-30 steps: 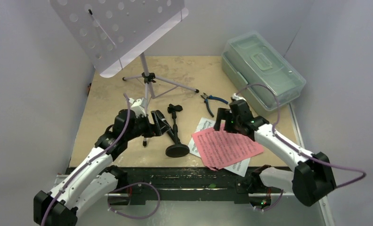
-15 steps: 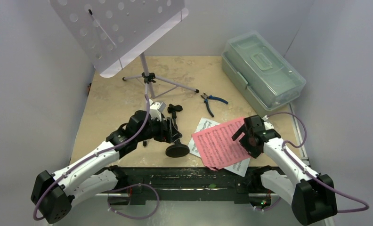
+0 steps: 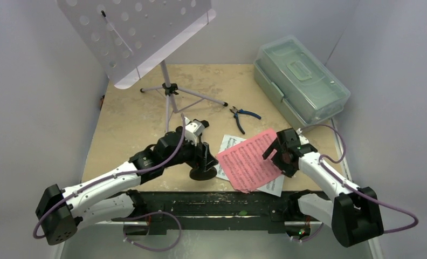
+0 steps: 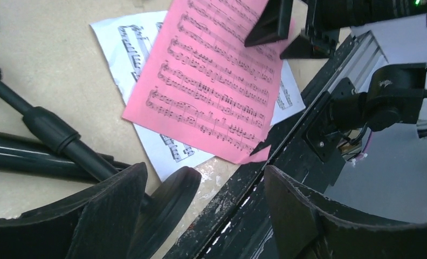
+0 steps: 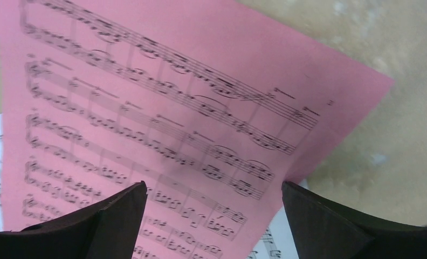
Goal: Set up the instrument practice props
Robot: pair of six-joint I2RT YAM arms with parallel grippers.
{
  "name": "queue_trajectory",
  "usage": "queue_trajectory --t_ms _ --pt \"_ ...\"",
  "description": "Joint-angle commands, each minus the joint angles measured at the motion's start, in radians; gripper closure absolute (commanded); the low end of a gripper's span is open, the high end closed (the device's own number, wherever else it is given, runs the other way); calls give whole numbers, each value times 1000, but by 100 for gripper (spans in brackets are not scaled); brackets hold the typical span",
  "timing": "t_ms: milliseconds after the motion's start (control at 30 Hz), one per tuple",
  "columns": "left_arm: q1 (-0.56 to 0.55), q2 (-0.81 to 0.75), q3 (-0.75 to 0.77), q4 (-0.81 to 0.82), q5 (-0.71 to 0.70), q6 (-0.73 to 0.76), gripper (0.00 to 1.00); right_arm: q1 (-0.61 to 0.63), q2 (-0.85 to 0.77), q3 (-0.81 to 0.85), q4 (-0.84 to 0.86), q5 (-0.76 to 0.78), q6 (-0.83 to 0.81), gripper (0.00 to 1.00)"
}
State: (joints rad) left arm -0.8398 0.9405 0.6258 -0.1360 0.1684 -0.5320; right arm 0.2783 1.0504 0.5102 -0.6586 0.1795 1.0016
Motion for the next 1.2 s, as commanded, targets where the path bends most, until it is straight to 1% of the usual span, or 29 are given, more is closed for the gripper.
queue_trajectory --t_ms 0,67,167,233,300,367,500,533,633,733,833,900,933,1000,1067,1167 --pt "-113 72 -14 153 -162 -28 22 -4 61 111 177 -38 -147 1" --pt "-168 143 10 218 -198 -52 22 -4 97 172 187 -53 -190 1" --pt "-212 267 104 215 -241 -43 22 -5 123 228 170 -53 -249 1" --pt "-215 355 166 194 -255 -24 22 -5 104 236 110 25 -233 1" --pt "-214 434 217 190 -253 -9 22 -27 62 199 110 86 -201 1" --pt "-214 518 273 192 -226 -4 20 -78 15 148 121 96 -166 1" --pt "-214 680 350 241 -139 -36 19 -218 -38 98 122 49 -145 1" --pt "-214 723 376 231 -138 -46 20 -258 -39 91 115 33 -139 1" --pt "-213 845 470 180 -118 -34 24 -378 -34 65 89 33 -110 5" --pt "-210 919 491 196 -121 -26 24 -474 -31 37 90 42 -110 7" --pt "-207 965 496 206 -141 -12 24 -546 4 1 143 -26 -139 7" --pt "-200 995 495 201 -143 -19 24 -561 45 -20 179 -79 -159 6" --pt "-198 1001 487 207 -138 -26 24 -562 59 -34 227 -117 -177 6" --pt "-196 1005 459 231 -133 -44 25 -562 70 -59 312 -257 -229 3" --pt "-196 1004 431 255 -128 -65 25 -562 66 -73 350 -324 -269 2" --pt "-198 1006 408 269 -123 -77 26 -562 39 -108 432 -476 -294 1"
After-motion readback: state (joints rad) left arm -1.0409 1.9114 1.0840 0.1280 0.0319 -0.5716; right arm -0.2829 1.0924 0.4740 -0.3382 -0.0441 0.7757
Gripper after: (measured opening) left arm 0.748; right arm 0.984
